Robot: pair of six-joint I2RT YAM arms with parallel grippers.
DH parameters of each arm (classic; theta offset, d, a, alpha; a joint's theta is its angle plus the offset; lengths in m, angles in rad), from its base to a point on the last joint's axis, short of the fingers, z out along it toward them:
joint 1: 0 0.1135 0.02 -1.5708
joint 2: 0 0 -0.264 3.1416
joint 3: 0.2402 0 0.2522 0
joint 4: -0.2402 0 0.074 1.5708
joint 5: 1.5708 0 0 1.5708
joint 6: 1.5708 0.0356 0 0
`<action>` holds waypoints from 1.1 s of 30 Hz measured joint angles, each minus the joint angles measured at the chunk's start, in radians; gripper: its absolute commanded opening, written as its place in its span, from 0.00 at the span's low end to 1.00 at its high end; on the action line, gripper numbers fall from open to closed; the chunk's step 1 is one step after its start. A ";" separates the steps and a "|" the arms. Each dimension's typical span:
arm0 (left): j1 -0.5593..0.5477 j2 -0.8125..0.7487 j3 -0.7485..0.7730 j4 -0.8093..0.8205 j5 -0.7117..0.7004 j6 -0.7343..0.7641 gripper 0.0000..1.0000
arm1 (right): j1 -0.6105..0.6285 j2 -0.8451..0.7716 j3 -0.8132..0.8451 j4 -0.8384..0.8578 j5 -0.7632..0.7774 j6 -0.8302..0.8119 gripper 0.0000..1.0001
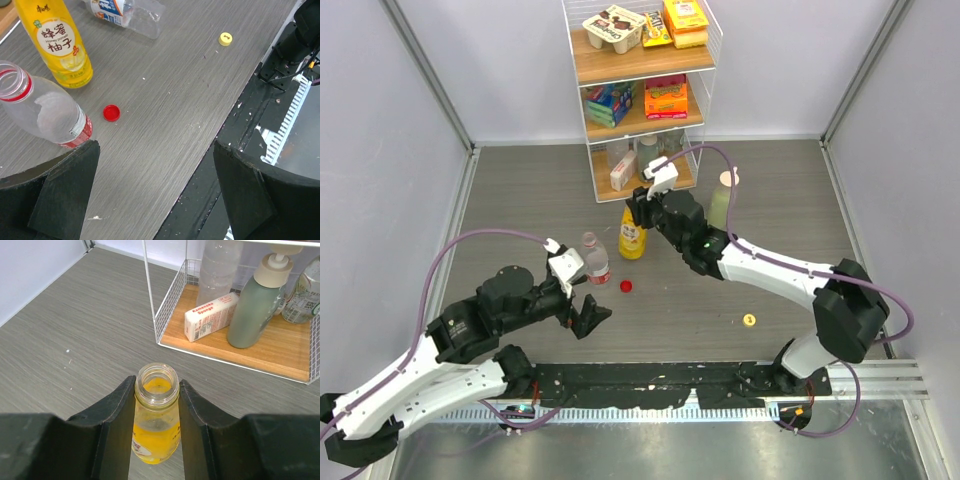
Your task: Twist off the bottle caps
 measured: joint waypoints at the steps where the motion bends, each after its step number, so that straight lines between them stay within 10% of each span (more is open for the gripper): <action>1: 0.000 0.002 -0.001 0.000 0.000 -0.001 1.00 | 0.000 0.009 0.000 0.010 0.003 0.000 0.01; 18: 0.000 0.018 -0.003 0.000 -0.002 -0.008 1.00 | 0.076 0.134 0.002 0.133 0.127 -0.075 0.02; 25: 0.000 0.024 -0.003 0.000 -0.002 -0.010 1.00 | 0.126 0.121 -0.047 0.192 0.185 -0.117 0.48; 33: 0.000 0.024 -0.003 0.000 -0.002 -0.010 1.00 | 0.125 0.074 -0.086 0.125 0.159 -0.082 0.68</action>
